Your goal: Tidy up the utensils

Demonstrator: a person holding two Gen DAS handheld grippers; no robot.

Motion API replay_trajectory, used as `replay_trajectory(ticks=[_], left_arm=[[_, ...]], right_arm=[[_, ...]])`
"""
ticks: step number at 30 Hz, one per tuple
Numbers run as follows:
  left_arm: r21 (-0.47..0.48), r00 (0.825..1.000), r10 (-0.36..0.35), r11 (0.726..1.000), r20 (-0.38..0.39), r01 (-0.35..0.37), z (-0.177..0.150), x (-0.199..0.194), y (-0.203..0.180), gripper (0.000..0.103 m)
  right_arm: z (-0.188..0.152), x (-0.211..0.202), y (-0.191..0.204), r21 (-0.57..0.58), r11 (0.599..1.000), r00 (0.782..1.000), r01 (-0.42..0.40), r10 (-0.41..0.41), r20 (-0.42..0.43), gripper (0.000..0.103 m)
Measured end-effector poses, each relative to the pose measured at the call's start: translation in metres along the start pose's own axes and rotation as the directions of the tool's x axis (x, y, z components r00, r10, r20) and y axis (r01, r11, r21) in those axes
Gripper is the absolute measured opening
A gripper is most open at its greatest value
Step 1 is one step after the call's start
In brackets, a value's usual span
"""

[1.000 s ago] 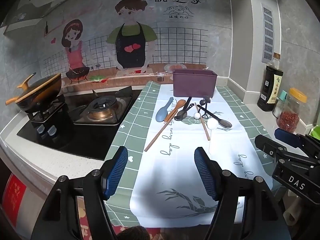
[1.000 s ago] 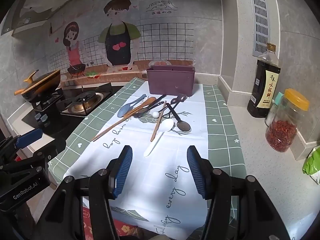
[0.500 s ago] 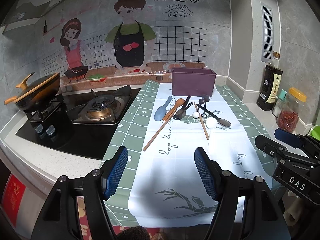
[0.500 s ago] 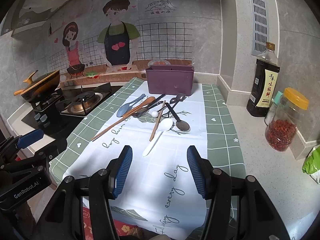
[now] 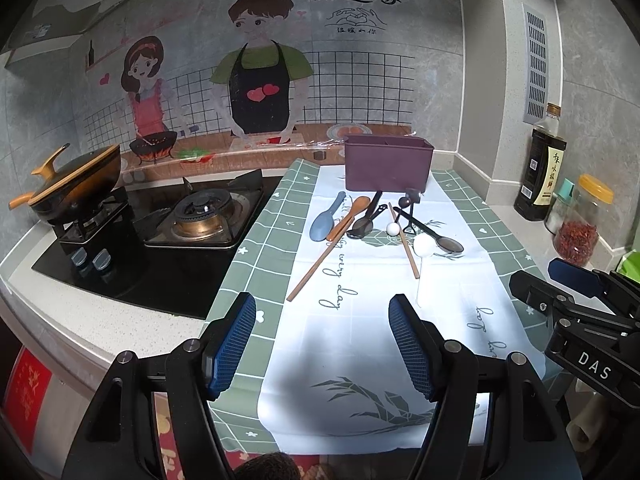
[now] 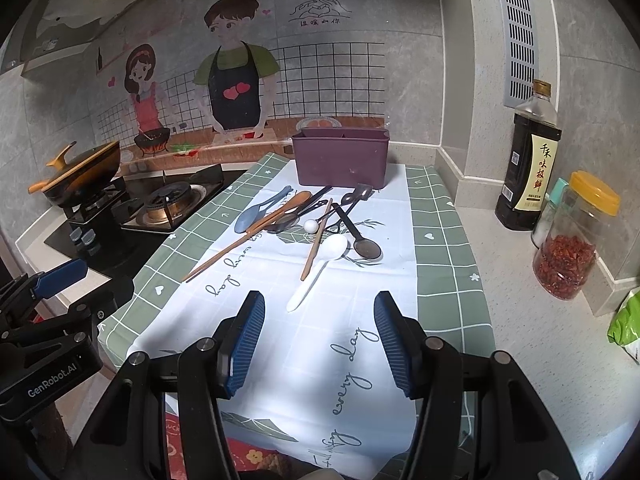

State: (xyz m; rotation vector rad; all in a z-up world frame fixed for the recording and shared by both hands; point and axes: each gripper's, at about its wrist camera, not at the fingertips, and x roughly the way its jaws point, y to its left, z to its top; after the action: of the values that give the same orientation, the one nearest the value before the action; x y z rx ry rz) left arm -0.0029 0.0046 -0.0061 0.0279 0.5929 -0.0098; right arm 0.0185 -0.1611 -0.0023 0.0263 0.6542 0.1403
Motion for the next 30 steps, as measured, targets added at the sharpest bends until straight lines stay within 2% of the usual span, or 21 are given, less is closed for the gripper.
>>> replay_trajectory(ticks=[30], left_arm=[[-0.002, 1.0, 0.0, 1.0, -0.003, 0.0, 0.0036, 0.0063, -0.0045, 0.069]], right_arm=[[-0.0006, 0.0015, -0.0001, 0.009, 1.0, 1.0, -0.002, 0.003, -0.009, 0.055]])
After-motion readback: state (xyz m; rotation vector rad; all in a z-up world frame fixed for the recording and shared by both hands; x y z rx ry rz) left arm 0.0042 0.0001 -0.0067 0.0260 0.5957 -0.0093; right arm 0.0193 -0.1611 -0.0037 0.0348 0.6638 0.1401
